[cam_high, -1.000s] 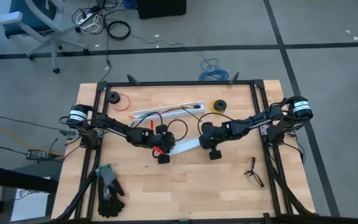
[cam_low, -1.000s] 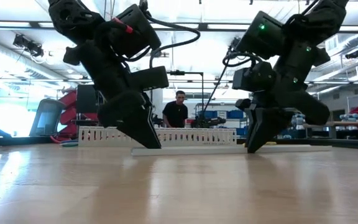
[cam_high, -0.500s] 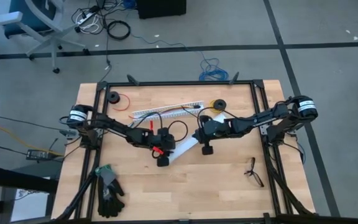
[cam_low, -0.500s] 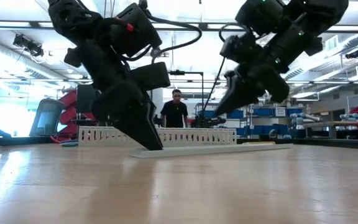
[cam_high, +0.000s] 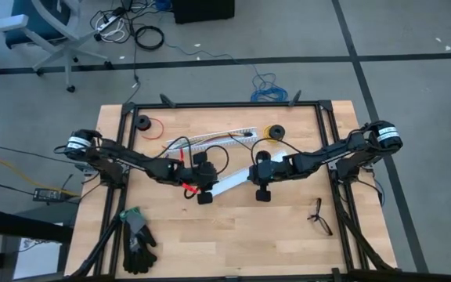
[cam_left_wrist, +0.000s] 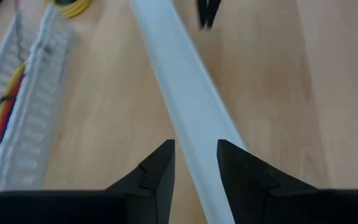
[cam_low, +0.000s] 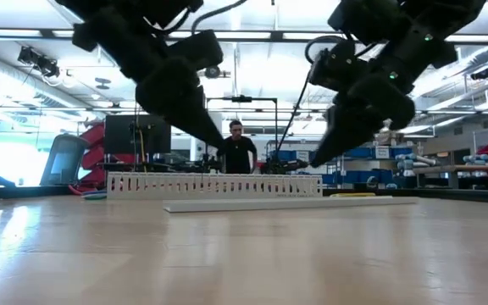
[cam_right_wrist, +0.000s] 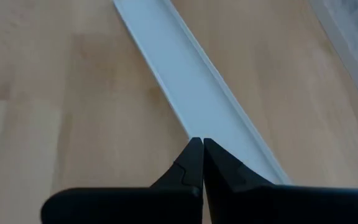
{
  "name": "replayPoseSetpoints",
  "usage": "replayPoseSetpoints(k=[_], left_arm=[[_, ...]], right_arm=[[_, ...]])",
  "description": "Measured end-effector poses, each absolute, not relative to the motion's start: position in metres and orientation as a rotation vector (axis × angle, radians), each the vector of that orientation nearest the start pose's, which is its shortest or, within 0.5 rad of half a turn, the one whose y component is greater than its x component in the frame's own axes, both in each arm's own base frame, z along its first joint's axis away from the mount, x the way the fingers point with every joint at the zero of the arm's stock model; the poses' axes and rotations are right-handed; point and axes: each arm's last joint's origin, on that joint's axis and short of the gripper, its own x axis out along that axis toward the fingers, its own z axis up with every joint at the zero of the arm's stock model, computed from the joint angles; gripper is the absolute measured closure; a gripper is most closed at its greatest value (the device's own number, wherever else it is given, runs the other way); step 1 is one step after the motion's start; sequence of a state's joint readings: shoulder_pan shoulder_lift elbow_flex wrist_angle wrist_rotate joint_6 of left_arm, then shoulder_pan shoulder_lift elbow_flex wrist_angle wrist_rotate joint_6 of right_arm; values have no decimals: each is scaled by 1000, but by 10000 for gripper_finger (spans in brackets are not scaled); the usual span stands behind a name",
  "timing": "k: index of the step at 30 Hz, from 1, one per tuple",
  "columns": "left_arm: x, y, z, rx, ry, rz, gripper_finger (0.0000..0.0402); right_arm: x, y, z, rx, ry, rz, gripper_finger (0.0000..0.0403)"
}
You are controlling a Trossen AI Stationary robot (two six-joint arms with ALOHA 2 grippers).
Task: Ziptie cables
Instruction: Close the white cable duct
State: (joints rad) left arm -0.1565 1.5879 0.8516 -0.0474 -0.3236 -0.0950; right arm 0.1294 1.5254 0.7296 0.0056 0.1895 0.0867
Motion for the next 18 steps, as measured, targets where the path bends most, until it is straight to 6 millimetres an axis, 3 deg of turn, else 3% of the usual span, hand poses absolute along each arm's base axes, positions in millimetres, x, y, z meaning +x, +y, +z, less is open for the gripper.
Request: replayPoseSetpoints(k=[10,14,18], left_arm=[[295,-92,180,87,702,306,270],[296,-98,177,36,685,308,270],[304,-99,158,57,723,286,270]], right_arm=[[238,59,197,41,853,-287,403],[222,79,206,91,817,-285,403],[215,94,208,79,776,-281,403]])
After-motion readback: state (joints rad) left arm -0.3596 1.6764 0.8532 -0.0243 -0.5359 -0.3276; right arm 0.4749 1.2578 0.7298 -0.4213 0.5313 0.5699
